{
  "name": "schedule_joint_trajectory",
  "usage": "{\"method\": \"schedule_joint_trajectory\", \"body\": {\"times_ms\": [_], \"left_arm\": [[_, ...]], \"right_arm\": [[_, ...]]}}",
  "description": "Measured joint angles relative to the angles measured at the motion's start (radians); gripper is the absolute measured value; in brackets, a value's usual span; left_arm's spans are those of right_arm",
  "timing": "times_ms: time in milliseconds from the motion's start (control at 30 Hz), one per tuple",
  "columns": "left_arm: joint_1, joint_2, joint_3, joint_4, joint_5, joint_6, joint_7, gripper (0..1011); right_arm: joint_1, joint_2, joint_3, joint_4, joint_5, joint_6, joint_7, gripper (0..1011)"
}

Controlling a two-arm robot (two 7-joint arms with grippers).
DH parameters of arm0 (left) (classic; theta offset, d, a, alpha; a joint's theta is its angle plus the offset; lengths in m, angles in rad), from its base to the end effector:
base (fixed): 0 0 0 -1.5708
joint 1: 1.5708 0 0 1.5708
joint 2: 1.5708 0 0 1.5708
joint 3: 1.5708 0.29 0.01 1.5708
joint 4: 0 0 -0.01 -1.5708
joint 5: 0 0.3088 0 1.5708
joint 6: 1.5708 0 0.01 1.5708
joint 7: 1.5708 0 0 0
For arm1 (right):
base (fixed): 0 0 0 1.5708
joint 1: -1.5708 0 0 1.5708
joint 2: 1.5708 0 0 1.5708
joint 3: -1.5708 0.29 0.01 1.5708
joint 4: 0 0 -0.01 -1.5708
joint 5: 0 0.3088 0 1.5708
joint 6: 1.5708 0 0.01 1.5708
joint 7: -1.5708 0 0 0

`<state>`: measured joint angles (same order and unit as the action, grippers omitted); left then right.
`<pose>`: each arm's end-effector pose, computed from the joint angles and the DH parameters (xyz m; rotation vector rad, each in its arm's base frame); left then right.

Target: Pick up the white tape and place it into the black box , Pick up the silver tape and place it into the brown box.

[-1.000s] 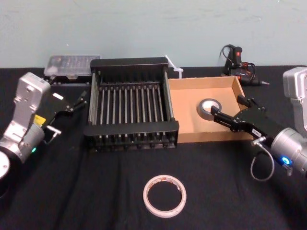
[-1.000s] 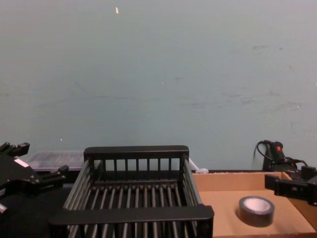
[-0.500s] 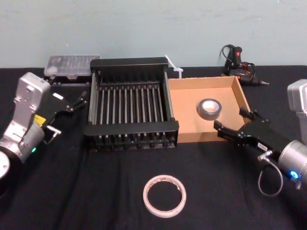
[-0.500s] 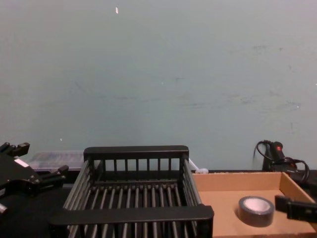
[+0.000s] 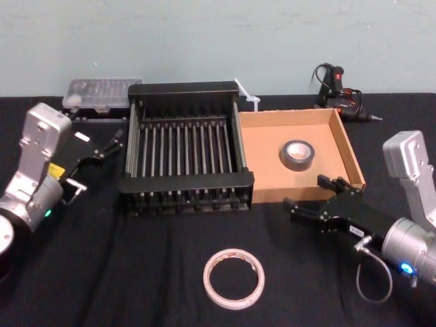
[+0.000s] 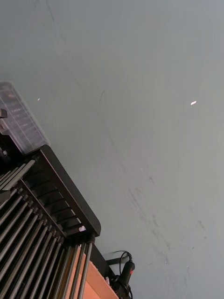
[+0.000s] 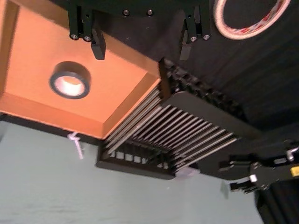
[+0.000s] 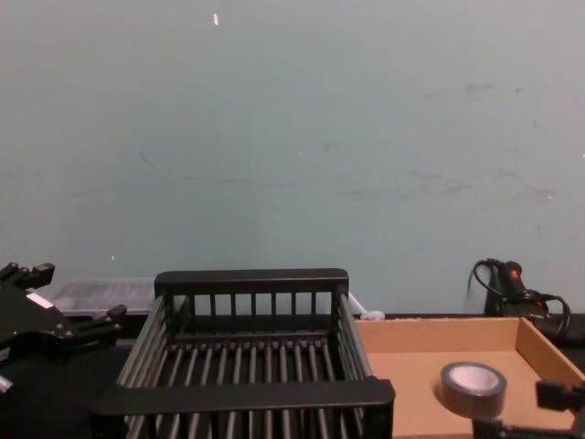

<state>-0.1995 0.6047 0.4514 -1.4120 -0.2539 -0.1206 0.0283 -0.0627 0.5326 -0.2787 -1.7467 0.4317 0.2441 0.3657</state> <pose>0.3581 0.0827 -0.3023 0.3044 -0.2851 1.2479 0.2961 -0.0470 -0.2773 -0.2511 0.1742 -0.8759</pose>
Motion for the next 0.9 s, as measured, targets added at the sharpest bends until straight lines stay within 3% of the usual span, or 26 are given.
{"method": "schedule_joint_trajectory", "body": {"times_ms": [567,900], "left_arm": [[0.000,0.000,0.000,0.000,0.000,0.000,0.000,1001],[0.000,0.000,0.000,0.000,0.000,0.000,0.000,1001]], "right_arm": [[0.004,0.054,-0.074,-0.033,-0.004,0.033,0.039,1002],[0.027,0.063,-0.125,-0.030,-0.054,0.015,0.049,1002]]}}
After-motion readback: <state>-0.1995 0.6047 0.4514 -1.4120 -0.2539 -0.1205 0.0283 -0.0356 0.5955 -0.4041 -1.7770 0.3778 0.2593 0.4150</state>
